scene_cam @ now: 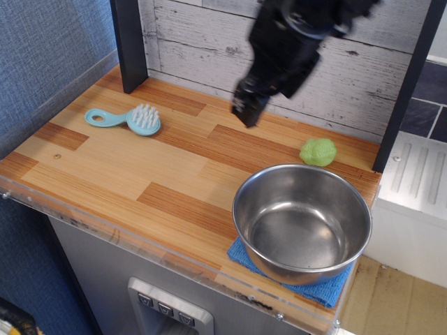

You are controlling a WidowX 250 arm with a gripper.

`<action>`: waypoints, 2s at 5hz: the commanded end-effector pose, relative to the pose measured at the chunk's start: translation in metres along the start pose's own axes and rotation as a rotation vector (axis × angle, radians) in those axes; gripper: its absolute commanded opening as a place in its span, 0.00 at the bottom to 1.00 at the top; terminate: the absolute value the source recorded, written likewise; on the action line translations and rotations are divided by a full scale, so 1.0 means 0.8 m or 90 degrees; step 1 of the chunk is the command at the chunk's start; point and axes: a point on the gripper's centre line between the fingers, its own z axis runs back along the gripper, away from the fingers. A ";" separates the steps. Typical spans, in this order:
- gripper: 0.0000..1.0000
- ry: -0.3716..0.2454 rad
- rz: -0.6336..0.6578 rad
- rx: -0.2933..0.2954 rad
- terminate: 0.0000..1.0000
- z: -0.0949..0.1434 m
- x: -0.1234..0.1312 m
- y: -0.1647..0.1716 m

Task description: Hold and move blue spatula from top right edge of the table and place it on left side of blue cloth.

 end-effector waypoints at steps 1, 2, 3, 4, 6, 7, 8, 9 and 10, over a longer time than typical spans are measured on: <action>1.00 0.022 0.128 -0.030 0.00 -0.015 0.059 0.026; 1.00 0.031 0.179 -0.019 0.00 -0.042 0.081 0.045; 1.00 0.020 0.247 -0.014 0.00 -0.069 0.102 0.063; 1.00 0.014 0.268 -0.007 0.00 -0.090 0.122 0.061; 1.00 -0.003 0.314 0.027 0.00 -0.135 0.144 0.043; 1.00 -0.018 0.326 0.050 0.00 -0.155 0.157 0.040; 1.00 -0.028 0.330 0.070 0.00 -0.169 0.162 0.045; 1.00 -0.032 0.327 0.085 0.00 -0.175 0.164 0.052; 1.00 -0.026 0.321 0.100 0.00 -0.189 0.160 0.061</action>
